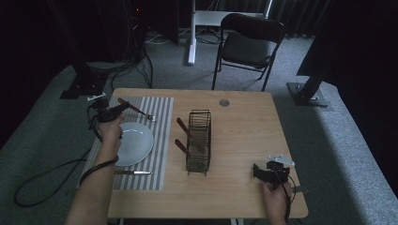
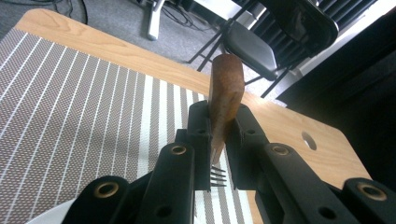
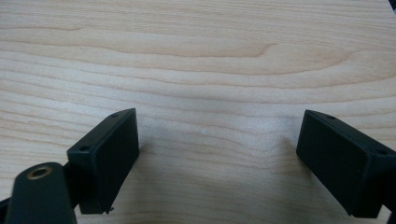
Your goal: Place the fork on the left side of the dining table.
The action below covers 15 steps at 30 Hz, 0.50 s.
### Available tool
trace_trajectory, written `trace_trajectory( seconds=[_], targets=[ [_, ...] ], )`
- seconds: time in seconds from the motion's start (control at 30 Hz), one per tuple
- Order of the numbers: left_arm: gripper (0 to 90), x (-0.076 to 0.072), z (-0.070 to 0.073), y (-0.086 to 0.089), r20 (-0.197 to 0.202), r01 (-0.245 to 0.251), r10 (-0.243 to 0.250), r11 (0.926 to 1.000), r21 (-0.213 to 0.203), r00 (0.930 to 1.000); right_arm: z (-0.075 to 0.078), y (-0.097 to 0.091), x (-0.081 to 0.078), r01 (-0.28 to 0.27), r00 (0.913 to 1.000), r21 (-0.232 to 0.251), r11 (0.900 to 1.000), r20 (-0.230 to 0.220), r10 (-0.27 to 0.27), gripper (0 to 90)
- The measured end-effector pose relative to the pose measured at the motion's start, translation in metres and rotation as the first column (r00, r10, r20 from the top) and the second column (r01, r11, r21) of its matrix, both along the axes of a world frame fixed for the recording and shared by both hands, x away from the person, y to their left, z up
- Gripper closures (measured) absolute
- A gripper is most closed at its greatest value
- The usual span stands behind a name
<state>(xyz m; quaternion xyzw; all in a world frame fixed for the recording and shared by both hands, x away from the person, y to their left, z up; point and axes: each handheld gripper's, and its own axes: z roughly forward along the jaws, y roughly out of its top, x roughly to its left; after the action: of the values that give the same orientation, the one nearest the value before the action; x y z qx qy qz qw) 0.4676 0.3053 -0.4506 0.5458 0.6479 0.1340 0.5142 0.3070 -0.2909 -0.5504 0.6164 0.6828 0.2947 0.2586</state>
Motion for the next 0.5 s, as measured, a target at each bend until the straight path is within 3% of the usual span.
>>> trace_trajectory(
  seconds=[0.23, 0.43, 0.5],
  targets=[
    [80.5, 0.01, -0.016, -0.003, -0.037, -0.006, 0.005, 0.9996, -0.026, 0.9993, 0.0, 0.0, 0.0, 0.0, 1.0, 0.0, 1.0, 0.0, 0.0, 12.6],
    [79.8, 0.013, -0.028, 0.007, -0.056, -0.03, 0.025, 0.9955, -0.09, 0.9981, 0.0, 0.0, 0.0, 0.0, 1.0, 0.0, 1.0, 0.0, 0.0, 12.6],
    [76.1, 0.013, -0.032, 0.009, -0.033, -0.013, 0.011, 0.9971, -0.074, 0.9994, 0.0, 0.0, 0.0, 0.0, 1.0, 0.0, 1.0, 0.0, 0.0, 12.6]
  ],
)
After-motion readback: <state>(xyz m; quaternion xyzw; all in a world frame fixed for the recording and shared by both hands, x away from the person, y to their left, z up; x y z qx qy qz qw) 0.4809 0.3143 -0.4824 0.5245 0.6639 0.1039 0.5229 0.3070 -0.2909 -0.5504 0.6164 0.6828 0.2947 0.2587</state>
